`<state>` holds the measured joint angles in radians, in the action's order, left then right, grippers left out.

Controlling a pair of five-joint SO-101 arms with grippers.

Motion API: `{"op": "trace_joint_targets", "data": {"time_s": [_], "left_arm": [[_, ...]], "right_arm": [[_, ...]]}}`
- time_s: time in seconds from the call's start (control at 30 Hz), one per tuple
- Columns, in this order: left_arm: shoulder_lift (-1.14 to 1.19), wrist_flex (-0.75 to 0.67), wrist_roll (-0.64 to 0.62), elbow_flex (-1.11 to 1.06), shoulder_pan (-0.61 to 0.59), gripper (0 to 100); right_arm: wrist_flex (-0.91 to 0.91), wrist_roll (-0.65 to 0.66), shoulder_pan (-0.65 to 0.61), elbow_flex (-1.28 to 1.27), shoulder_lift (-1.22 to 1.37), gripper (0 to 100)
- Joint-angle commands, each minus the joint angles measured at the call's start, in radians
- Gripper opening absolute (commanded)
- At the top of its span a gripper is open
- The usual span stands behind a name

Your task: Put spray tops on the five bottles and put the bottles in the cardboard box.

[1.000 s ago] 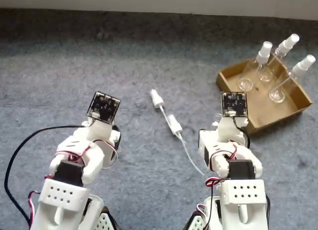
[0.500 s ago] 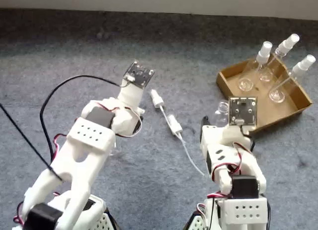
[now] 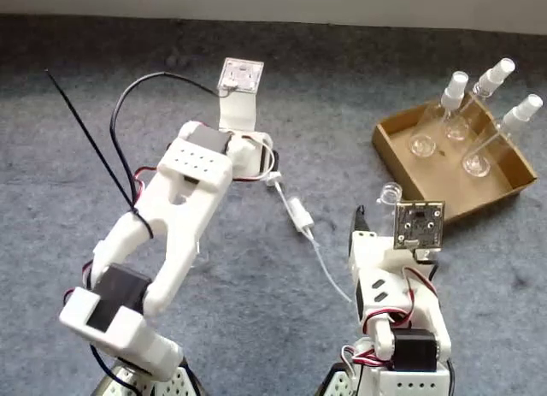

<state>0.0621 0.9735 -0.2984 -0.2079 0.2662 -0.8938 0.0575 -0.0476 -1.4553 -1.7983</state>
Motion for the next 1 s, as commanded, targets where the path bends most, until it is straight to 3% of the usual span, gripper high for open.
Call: {"op": "trace_joint_targets", "data": {"time_s": [0.0, 0.33, 0.7, 0.97], "left_arm": [[0.125, -0.011, -0.069, 0.176, 0.019, 21], [0.440, -0.006, -0.207, 0.481, 0.013, 15], [0.740, 0.324, -0.207, 0.874, 0.018, 15], [0.854, 0.433, -0.253, 1.064, 0.007, 14]], "right_arm": [[0.064, 0.015, 0.012, -0.025, -0.025, 12.7], [0.117, 0.018, 0.008, -0.108, -0.030, 12.7], [0.117, 0.020, 0.008, -0.110, -0.030, 12.7], [0.117, 0.020, 0.008, -0.110, -0.030, 12.7]]}}
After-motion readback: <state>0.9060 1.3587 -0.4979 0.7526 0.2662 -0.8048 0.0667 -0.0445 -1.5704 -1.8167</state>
